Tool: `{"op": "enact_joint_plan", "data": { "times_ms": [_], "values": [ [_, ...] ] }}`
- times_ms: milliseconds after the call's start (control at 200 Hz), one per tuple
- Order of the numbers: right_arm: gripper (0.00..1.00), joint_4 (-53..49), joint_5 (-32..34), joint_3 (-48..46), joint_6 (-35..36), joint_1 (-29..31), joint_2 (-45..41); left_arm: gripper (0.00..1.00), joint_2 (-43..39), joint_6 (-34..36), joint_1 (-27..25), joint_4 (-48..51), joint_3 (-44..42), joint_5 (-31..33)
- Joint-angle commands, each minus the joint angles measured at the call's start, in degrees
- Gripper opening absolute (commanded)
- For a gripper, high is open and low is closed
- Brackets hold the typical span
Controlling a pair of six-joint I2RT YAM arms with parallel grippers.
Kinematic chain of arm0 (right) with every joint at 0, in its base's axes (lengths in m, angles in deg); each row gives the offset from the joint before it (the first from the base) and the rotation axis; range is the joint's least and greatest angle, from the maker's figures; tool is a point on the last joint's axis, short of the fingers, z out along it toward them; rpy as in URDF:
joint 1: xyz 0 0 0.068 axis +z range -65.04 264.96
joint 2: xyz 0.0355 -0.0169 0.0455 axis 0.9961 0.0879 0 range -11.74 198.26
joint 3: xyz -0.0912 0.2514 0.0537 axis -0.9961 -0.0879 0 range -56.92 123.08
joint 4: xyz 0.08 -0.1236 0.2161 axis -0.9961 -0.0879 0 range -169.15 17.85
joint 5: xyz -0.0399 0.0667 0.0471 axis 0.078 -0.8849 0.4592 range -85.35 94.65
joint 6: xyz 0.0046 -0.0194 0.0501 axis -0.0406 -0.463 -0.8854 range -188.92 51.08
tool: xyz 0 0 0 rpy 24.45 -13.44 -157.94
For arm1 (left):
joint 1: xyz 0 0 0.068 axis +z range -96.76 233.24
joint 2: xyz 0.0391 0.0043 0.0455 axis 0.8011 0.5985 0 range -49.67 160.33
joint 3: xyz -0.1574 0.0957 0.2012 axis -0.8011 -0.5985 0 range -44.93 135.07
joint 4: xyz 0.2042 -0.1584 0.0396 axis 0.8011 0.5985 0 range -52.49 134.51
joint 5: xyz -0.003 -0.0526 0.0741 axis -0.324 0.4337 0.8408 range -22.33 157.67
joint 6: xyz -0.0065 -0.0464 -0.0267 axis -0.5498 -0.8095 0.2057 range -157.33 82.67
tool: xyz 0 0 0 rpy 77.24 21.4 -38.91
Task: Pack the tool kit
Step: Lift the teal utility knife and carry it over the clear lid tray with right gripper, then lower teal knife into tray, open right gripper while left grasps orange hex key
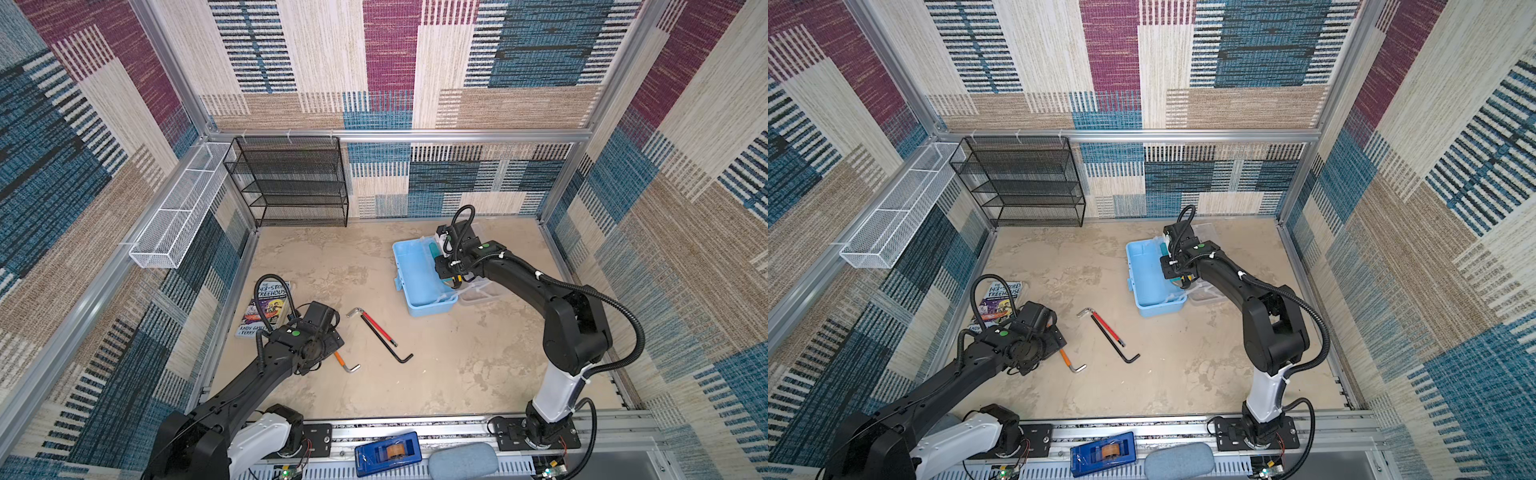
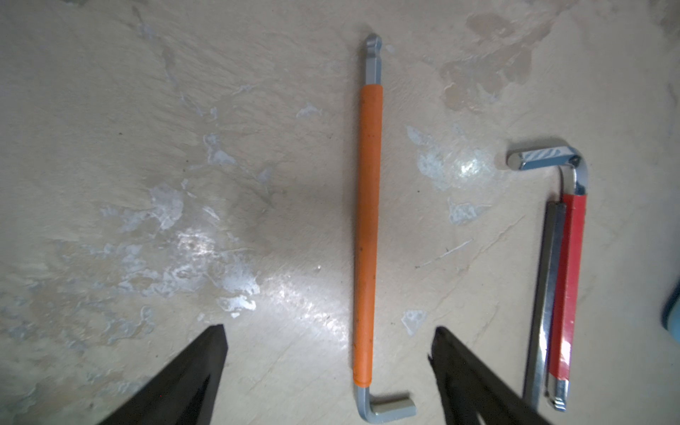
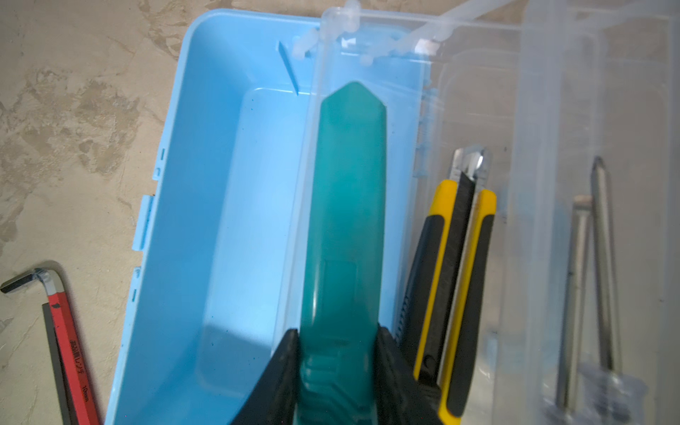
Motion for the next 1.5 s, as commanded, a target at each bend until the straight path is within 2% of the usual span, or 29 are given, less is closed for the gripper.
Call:
{"op": "enact_joint_plan", "data": {
  "times_ms": [0, 220, 411, 576, 776, 961, 1322, 1497],
  "values": [
    [0.28, 0.7, -1.3, 0.5, -0.6, 0.0, 0.4, 0.9, 0.3, 0.8, -0.1, -0.7, 0.7, 1.3],
    [0.36, 0.3, -0.9, 0.0, -0.7, 0.0, 1.2, 0.9, 0.7, 0.8, -0.4, -0.7, 0.8, 1.4],
    [0.36, 0.6, -0.9, -1.2, -0.9, 0.0, 1.0, 0.81, 0.8, 0.7, -0.4, -1.0, 1.1, 1.1],
    [0.44, 0.6, -0.8, -1.2, -1.3, 0.0, 0.3, 0.77, 1.8, 1.5, -0.4, -1.8, 1.1, 0.7],
    [0.49, 0.3, -0.4, -0.6, -1.6, 0.0, -0.8, 0.74, 5.6, 2.9, -0.7, -2.1, 2.5, -0.3],
    [0.54, 2.3, -1.3, -2.1, -2.5, 0.0, -4.3, 0.66, 8.3, 3.6, -1.1, -2.8, 4.0, -0.5],
    [0.53, 7.3, -0.6, -9.2, -3.3, 0.0, -12.1, 0.55, 14.0, 4.0, -2.5, -3.1, 4.8, -0.7],
    [0.53, 8.3, 0.3, -11.7, -3.7, 0.1, -14.6, 0.45, 17.2, 4.9, -3.5, -3.7, 5.9, -1.2]
  ]
}}
